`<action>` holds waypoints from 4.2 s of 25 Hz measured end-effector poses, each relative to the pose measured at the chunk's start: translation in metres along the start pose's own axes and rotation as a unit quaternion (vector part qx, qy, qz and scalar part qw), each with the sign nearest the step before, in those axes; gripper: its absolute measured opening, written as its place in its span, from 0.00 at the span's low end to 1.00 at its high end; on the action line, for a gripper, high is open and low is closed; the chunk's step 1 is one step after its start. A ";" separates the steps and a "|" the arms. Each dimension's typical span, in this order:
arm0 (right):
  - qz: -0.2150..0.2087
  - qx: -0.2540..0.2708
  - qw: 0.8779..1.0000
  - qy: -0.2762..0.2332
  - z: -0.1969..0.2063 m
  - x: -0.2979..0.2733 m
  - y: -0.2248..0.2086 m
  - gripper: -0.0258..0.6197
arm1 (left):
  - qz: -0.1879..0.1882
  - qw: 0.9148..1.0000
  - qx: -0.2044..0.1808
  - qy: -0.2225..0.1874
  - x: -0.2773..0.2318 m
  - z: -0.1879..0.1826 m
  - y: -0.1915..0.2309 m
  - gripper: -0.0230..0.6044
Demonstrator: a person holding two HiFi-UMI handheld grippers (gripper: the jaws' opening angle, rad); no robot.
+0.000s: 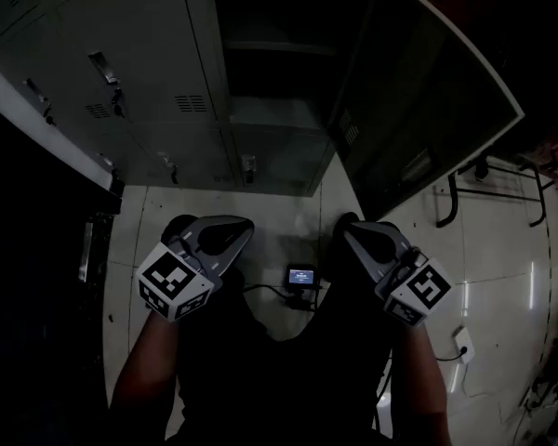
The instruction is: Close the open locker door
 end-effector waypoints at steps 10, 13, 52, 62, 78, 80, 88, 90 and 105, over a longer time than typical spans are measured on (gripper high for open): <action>0.002 0.017 1.000 0.006 0.001 0.001 0.002 0.04 | 0.004 1.000 -0.001 0.003 -0.003 0.001 0.000 0.06; 0.005 0.019 1.000 0.004 0.001 0.001 0.002 0.04 | 0.004 1.000 -0.001 0.000 -0.004 0.000 -0.001 0.06; -0.094 0.043 0.991 -0.085 -0.072 0.005 -0.060 0.26 | 0.003 1.000 -0.002 -0.007 -0.007 0.001 -0.001 0.06; -0.033 0.036 0.994 -0.098 -0.080 -0.073 0.010 0.23 | 0.001 1.000 -0.002 -0.016 -0.002 0.000 -0.002 0.06; 0.076 0.028 0.993 -0.087 -0.099 -0.197 0.034 0.24 | 0.001 1.000 -0.003 -0.031 0.004 -0.002 -0.003 0.06; 0.079 0.028 0.993 -0.084 -0.102 -0.210 0.033 0.23 | 0.002 0.999 -0.003 -0.033 0.005 -0.002 -0.003 0.06; 0.095 0.038 0.992 -0.076 -0.111 -0.255 0.022 0.19 | 0.004 0.999 -0.003 -0.045 0.009 -0.003 -0.002 0.06; 0.101 0.045 0.992 -0.069 -0.113 -0.266 0.018 0.19 | 0.004 0.999 -0.001 -0.046 0.012 -0.003 -0.002 0.06; 0.132 0.041 0.990 -0.039 -0.122 -0.318 0.000 0.32 | 0.003 0.999 0.005 -0.047 0.023 0.000 0.000 0.06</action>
Point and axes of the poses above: the fingertips, and each gripper's own axes: x backward along the fingers, y to its left, z out of its underside, the point moved 5 cm from there along x, backward along the fingers, and after that the axes turned 15 degrees about z, right-handed, at the moved point
